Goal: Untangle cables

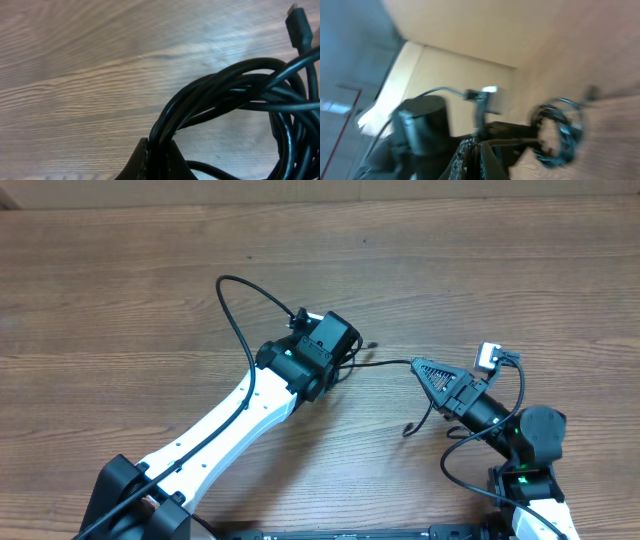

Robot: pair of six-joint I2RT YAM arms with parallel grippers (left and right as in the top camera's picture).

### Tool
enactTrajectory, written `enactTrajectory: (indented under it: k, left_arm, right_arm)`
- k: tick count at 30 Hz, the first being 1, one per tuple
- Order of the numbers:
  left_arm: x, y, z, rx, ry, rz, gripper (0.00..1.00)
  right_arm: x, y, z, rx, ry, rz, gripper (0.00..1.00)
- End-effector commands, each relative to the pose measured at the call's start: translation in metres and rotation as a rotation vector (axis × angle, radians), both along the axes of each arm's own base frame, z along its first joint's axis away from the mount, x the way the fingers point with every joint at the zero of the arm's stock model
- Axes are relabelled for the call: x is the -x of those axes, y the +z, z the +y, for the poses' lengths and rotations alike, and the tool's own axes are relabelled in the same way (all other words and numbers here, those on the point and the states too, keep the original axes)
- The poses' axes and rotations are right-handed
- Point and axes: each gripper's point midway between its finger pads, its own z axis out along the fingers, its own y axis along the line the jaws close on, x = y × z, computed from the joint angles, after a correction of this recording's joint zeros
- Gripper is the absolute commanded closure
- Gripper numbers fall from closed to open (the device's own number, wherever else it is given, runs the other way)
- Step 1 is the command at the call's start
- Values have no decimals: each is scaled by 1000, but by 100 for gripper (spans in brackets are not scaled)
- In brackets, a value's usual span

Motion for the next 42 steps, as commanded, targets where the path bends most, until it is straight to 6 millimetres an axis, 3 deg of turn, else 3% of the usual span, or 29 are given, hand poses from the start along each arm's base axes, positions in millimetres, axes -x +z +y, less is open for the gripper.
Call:
enactTrajectory:
  k: [1, 4, 8, 14, 19, 25, 32, 37, 39, 42]
  left_arm:
    - [-5, 4, 17, -31, 104, -64, 96]
    - [1, -3, 3, 16, 26, -1, 96]
    - [18, -13, -31, 136, -178, 137, 96]
    - [17, -12, -44, 214, -157, 135, 96]
    - [27, -8, -82, 406, -241, 197, 96]
    - [28, -4, -92, 444, -288, 201, 96]
    - [30, -5, -92, 432, -324, 202, 96]
    - [36, -4, -99, 433, -377, 211, 96]
    - [37, -4, -100, 432, -381, 211, 96]
    - [32, -5, -98, 411, -370, 195, 96]
  right_arm:
    - [-5, -18, -7, 52, -37, 60, 91]
    - [-2, -50, -8, 63, -38, 215, 79]
    - [6, -85, -6, 72, -17, 384, 46]
    - [25, -96, 10, 85, 137, 415, 44]
    - [27, -106, 16, 101, 149, 452, 44]
    - [23, -103, 23, 91, 156, 436, 52]
    - [11, -88, 21, 68, 117, 368, 52]
    - [9, -88, 20, 53, 105, 386, 76]
    - [11, -86, 22, 37, 119, 395, 92]
    - [15, -73, 28, 24, 175, 339, 96]
